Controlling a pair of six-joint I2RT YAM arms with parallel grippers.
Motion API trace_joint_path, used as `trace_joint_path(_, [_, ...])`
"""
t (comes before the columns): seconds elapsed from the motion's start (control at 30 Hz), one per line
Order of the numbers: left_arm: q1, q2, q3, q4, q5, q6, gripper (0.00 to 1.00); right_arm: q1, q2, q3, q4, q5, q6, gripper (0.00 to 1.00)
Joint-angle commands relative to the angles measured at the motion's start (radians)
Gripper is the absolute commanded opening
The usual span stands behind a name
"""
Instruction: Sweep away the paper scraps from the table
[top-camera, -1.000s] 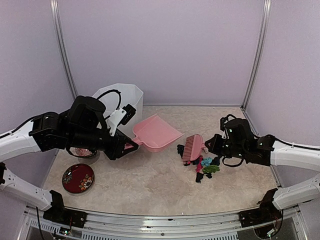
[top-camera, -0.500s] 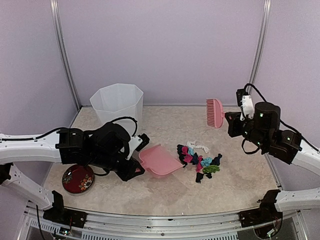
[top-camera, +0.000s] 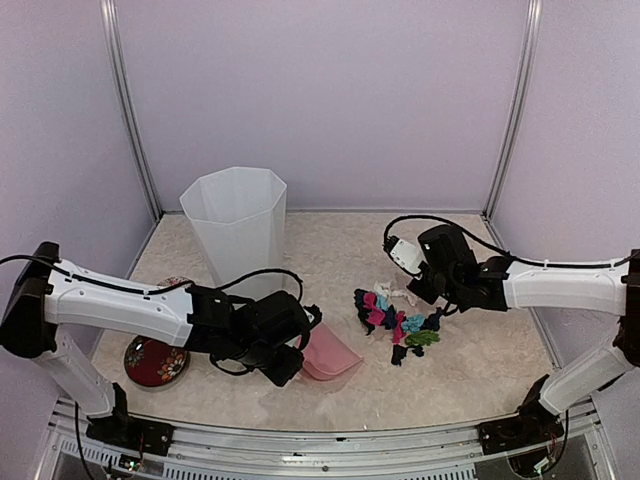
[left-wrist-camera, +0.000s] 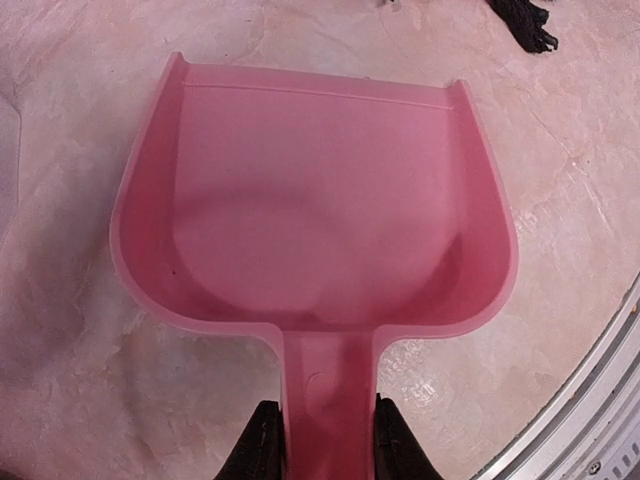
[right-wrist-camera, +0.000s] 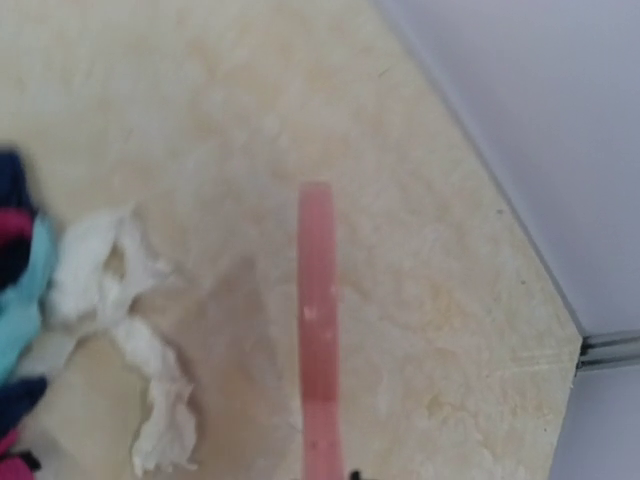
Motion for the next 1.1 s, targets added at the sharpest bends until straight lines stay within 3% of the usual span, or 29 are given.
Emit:
trace_joint_path(0.0, [-0.003,0.056,0.048,0.073,-0.035,0.017,0.0,-0.008,0.07,0.067,-0.039,-0.021,-0.083,0.0])
trace_joint_path(0.2, [0.022,0.152,0.105,0.126,0.0,0.042,0.0,0.01,0.118,0.106,-0.124,-0.182,-0.03,0.0])
trace_joint_path(0.43, [0.061,0.241,0.171,0.143,0.0,0.08,0.0,0.096,0.142,0.109,-0.192,-0.222,0.094,0.0])
trace_joint_path(0.8, [0.105,0.287,0.145,0.239,0.072,0.086,0.0,0.235,0.042,0.149,-0.296,-0.411,0.235,0.0])
trace_joint_path(0.93, [0.103,0.277,0.098,0.283,0.082,0.081,0.0,0.25,-0.026,0.167,-0.354,-0.39,0.269,0.0])
trace_joint_path(1.07, [0.089,0.261,0.054,0.318,0.08,0.082,0.0,0.25,-0.11,0.181,-0.402,-0.216,0.311,0.0])
